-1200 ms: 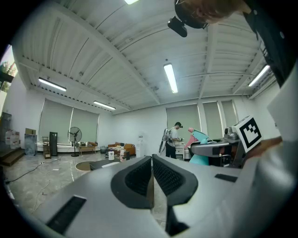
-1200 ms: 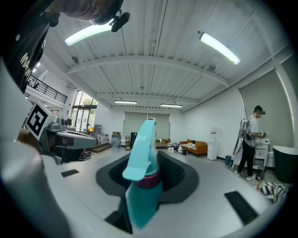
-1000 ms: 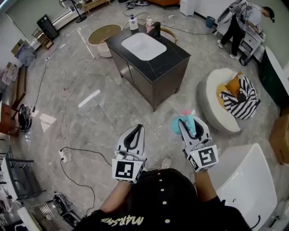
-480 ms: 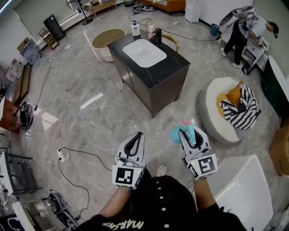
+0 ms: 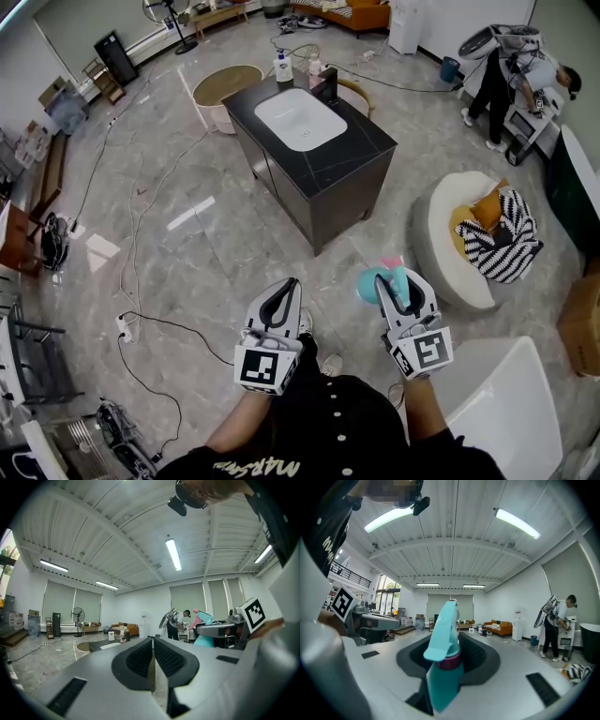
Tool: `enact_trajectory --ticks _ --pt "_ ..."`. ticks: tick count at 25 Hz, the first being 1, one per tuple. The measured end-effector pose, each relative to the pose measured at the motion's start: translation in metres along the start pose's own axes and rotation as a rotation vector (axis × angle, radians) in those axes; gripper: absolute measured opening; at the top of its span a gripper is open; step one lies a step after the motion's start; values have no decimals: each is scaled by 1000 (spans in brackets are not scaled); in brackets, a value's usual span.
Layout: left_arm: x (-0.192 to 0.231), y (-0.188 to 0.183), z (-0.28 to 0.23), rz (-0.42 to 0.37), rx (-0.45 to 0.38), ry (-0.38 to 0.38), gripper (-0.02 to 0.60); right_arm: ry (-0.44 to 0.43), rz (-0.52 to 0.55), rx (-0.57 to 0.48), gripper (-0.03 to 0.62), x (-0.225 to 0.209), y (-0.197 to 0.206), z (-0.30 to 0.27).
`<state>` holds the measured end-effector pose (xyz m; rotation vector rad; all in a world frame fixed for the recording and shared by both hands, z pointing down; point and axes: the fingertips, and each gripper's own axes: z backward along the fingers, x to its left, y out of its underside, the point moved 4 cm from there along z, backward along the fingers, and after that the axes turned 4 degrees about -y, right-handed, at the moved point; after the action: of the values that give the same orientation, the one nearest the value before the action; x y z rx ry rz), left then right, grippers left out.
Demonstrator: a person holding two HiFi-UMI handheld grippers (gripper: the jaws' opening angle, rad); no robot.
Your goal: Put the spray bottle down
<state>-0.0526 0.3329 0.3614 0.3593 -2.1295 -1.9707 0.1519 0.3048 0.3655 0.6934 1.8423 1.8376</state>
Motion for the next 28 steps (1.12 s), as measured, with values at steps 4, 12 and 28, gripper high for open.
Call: enact_trajectory --ticks 4,12,28 --pt "12 -1 -28 3 -10 14 21 10 13 1 127 -14 -1 -21" --pt "51 -15 -87 6 -37 30 21 19 25 -15 127 -43 -12 -84" --pt "154 -19 -151 33 -43 29 21 28 28 -10 127 -44 -20 -204"
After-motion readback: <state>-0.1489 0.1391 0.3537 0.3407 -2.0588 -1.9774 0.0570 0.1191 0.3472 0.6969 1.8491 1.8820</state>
